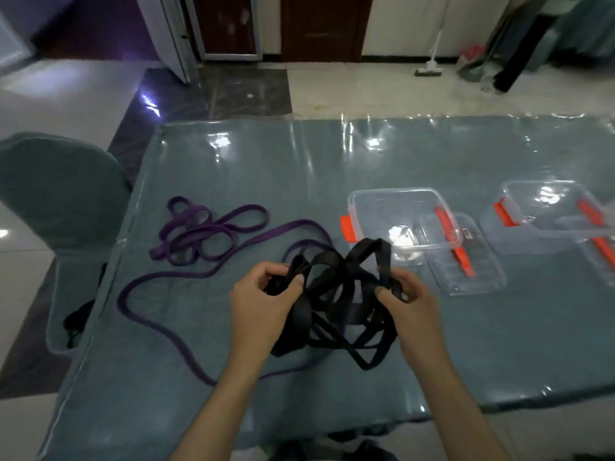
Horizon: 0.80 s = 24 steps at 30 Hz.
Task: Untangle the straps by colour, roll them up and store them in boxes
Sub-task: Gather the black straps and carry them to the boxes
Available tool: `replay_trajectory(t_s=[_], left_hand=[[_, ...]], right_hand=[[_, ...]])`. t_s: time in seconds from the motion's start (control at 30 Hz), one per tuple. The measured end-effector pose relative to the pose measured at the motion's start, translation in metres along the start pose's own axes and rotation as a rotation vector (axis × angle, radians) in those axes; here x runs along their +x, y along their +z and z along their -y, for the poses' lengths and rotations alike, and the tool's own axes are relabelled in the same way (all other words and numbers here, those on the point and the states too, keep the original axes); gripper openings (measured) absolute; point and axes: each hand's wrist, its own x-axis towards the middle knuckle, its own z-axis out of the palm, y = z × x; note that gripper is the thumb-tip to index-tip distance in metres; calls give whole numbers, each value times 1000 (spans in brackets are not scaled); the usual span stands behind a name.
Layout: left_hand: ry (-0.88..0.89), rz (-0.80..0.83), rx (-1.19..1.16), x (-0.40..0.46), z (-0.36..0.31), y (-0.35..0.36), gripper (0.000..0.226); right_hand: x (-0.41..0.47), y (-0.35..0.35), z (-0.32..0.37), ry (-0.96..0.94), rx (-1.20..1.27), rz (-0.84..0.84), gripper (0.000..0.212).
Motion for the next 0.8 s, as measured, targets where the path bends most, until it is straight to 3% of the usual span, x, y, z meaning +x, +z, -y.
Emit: replay_trajectory(t_s=[0.17, 0.33, 0.8], left_hand=[[-5, 35, -45, -39, -23, 71, 21], [-43, 76, -97, -85, -44, 147, 40], [31, 254, -170, -118, -110, 352, 32]], right_hand=[[-9, -81, 5, 21, 79, -70, 29], [-11, -172, 3, 60, 106, -112, 33], [53, -365, 24, -77, 57, -282, 31]])
